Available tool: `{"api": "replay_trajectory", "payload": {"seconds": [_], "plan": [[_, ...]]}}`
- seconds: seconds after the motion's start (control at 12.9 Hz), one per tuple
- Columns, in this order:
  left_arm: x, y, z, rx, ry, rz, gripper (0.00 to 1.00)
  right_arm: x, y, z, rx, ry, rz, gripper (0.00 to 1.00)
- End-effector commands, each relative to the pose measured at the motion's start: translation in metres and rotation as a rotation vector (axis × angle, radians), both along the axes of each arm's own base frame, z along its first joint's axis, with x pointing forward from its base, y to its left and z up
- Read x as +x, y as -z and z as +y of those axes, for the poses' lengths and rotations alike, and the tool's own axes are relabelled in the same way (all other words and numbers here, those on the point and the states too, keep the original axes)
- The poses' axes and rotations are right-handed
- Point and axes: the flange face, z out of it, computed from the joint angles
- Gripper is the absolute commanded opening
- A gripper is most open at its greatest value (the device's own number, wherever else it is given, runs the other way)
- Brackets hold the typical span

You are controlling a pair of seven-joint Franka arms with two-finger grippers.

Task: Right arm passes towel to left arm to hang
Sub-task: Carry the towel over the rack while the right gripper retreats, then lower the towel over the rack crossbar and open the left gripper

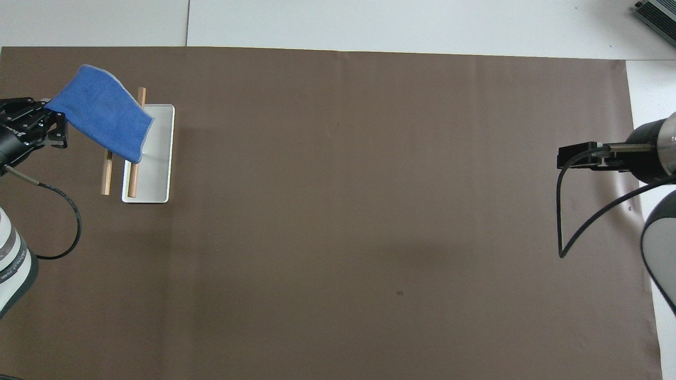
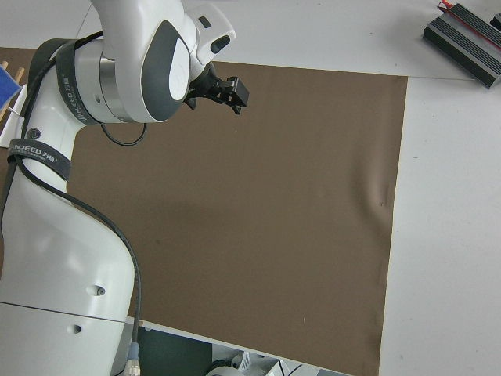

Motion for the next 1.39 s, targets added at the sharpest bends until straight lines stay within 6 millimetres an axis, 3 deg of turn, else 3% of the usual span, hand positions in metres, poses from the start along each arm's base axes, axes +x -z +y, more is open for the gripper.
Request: {"api": "replay_trajectory", "payload": {"seconds": [0.0,0.15,0.39,0.54,0.7,1.01,1.16,1.32], "plan": [[0.011,0.022,0.005,-0.079,-0.078,0.014,0.0,-0.005,-0.013,-0.028,0.009,0.014,0.048,1.0],[0.02,0.021,0.006,-0.05,-0.065,0.009,0.0,-0.014,-0.006,-0.061,0.034,0.067,0.094,1.0],[0.024,0.014,0.008,0.034,-0.023,0.004,0.0,-0.022,0.005,-0.06,0.043,0.065,0.111,1.0],[0.021,0.018,0.021,0.033,-0.045,0.012,0.0,-0.025,0.003,-0.084,0.047,0.103,0.105,1.0],[0.018,0.019,0.029,0.038,-0.053,0.015,0.0,-0.022,0.0,-0.066,0.034,-0.008,0.097,1.0],[0.008,0.027,0.045,0.046,-0.063,0.031,0.03,-0.019,0.0,-0.048,0.034,0.013,0.095,1.0],[0.006,0.029,0.046,0.052,-0.06,0.036,0.25,-0.015,-0.002,-0.049,0.026,0.012,0.092,1.0],[0.007,0.024,0.058,0.037,-0.043,0.036,1.0,-0.012,-0.005,-0.05,0.005,0.01,0.085,1.0]]}}
